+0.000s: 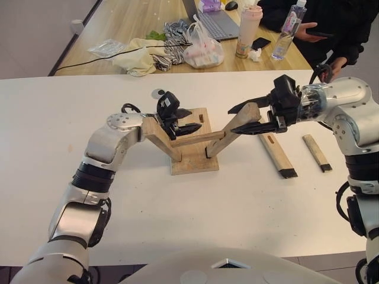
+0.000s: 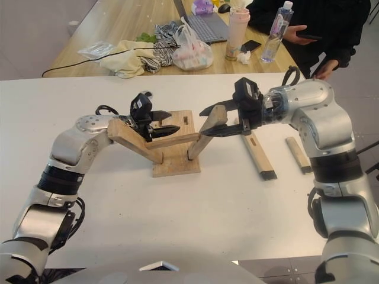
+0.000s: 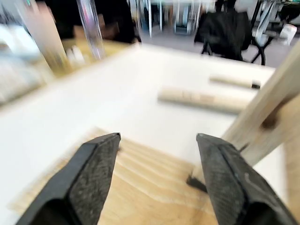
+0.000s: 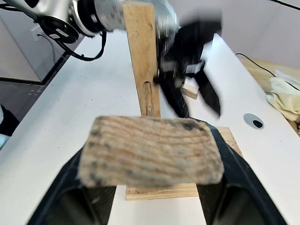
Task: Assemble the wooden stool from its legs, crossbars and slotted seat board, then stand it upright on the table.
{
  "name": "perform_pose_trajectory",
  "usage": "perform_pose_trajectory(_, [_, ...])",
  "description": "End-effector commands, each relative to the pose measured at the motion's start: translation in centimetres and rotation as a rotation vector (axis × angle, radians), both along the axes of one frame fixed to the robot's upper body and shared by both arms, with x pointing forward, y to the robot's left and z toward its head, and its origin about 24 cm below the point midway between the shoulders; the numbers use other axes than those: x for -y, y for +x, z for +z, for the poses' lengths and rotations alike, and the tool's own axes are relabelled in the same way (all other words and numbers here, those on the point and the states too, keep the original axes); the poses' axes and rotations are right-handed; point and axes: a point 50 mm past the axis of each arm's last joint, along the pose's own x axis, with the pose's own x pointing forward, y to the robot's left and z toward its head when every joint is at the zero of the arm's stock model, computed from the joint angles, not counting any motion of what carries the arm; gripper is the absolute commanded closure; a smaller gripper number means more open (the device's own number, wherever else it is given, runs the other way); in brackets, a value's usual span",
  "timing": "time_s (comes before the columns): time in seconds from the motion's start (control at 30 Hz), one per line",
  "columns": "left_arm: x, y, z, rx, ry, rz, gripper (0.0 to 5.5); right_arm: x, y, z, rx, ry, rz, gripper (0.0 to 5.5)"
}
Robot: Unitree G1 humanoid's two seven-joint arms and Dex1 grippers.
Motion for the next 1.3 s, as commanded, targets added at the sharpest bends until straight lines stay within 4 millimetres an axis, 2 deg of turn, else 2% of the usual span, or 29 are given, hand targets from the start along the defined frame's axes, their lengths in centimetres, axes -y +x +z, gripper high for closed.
perform_pose_trajectory(0.03, [-0.7, 1.1, 2.1, 0.062, 0.018, 0.046, 2.54, 0.0, 0.1, -3.1, -0.118, -0.089, -0.046, 3.47])
perform_pose_trajectory(0.23, [-0.4, 2.2, 3.6, 0.115, 0.057, 0.011, 2.54, -0.3, 0.7, -2.7, -0.106, -0.110, -0.041, 3.47])
perform_pose_trajectory(0.37, [0.0, 3.6, 6.6, 0.172, 0.141, -0.078, 2.54, -0.3, 1.0, -3.0, -0.129, -0.174, -0.034, 3.47])
perform_pose_trajectory(0.5, [0.2, 2.5, 8.9, 0.092, 0.156, -0.341, 3.15, -0.8, 1.3, -3.0, -0.169, -0.192, -0.008, 3.47])
perform_pose_trajectory(0.63, [-0.5, 1.4, 9.6, 0.001, 0.118, -0.591, 3.83, -0.8, 1.4, -3.0, -0.188, -0.192, -0.001, 3.47])
perform_pose_trajectory(0.7, [-0.1, 0.9, 9.9, -0.042, 0.088, -0.704, 4.14, -0.8, 1.3, -3.1, -0.193, -0.194, 0.007, 3.47])
perform_pose_trajectory(0.87, [2.9, 0.7, 8.9, -0.137, 0.086, -0.866, 4.91, -1.4, 1.3, -3.1, -0.197, -0.194, 0.040, 3.47])
perform_pose_trajectory(0.97, [3.9, 0.1, 8.3, -0.179, 0.083, -0.948, 5.24, -1.9, 1.3, -3.3, -0.203, -0.196, 0.060, 3.47])
perform_pose_trajectory(1.03, [4.2, 0.1, 7.1, -0.205, 0.124, -0.966, 5.50, -2.1, 1.2, -3.4, -0.204, -0.194, 0.072, 3.47])
perform_pose_trajectory(1.3, [5.0, -0.1, 1.1, -0.449, 0.127, -0.954, 5.50, -3.5, 1.1, -3.0, -0.193, -0.173, 0.123, 3.47])
